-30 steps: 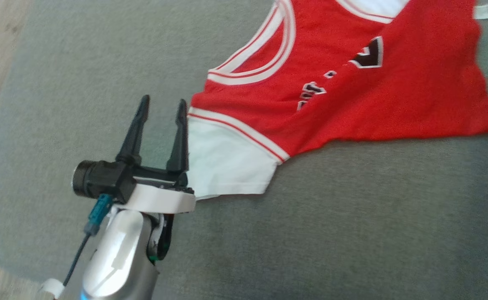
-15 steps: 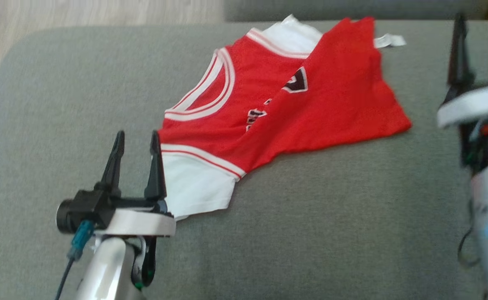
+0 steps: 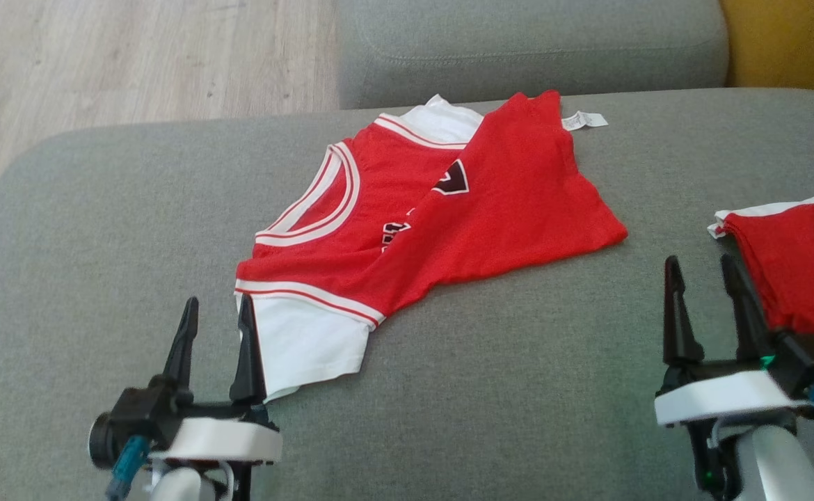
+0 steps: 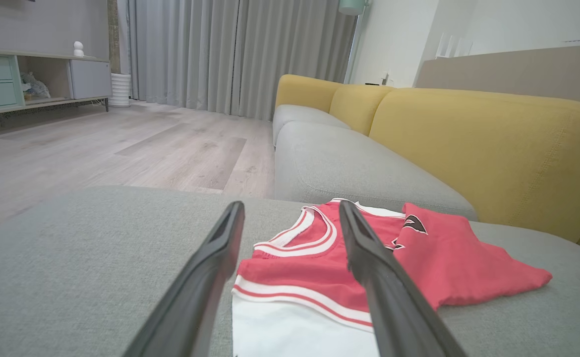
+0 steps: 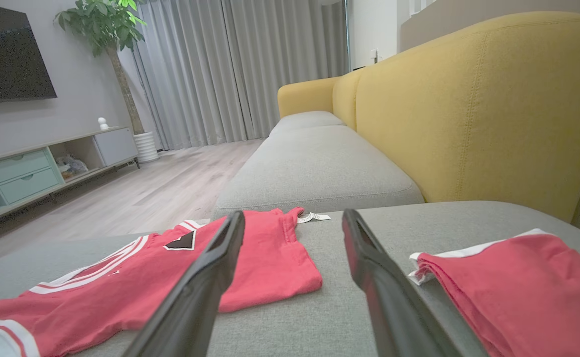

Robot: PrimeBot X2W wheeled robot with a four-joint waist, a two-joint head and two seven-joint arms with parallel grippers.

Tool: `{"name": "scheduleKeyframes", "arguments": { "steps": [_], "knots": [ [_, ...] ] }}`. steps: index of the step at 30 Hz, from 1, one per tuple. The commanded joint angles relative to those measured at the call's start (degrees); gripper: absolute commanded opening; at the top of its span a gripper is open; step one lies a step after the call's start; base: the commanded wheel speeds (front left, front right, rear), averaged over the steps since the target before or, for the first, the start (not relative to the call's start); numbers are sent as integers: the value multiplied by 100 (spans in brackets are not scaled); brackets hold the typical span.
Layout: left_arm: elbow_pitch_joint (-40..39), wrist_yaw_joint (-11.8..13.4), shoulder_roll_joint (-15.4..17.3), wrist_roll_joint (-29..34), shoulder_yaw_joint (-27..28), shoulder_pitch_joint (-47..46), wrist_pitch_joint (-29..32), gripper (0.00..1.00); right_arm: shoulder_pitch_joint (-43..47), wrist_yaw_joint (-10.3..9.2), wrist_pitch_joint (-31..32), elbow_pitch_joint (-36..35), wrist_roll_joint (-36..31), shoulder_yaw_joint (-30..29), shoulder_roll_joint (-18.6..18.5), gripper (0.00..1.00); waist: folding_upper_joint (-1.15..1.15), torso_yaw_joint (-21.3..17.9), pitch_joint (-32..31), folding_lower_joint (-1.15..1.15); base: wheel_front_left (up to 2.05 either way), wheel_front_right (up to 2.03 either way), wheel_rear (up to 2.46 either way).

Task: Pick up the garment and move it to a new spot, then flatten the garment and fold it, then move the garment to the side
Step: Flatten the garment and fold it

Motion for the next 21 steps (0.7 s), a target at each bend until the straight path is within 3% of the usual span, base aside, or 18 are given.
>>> {"name": "scheduleKeyframes", "arguments": {
  "steps": [1, 11, 17, 21],
  "knots": [
    [-144, -2, 16, 39, 254, -116, -36, 100, -142, -5, -61, -243, 42, 180, -12, 100, 0, -15, -35, 1, 0, 0, 0],
    [84, -37, 6, 79, 199, -62, -36, 100, -33, -5, -62, -465, 104, 229, -9, 100, 0, 30, -74, 1, 0, 0, 0],
    [792, 3, 13, 113, 72, -204, 63, 100, -54, -5, -62, -502, 141, 221, -9, 100, 0, 31, 33, 1, 0, 0, 0],
    [1326, 150, 83, 144, 75, -412, 479, 100, -106, -5, -62, -516, 160, 241, -9, 100, 0, -26, 165, 1, 0, 0, 0]
  ]
}}
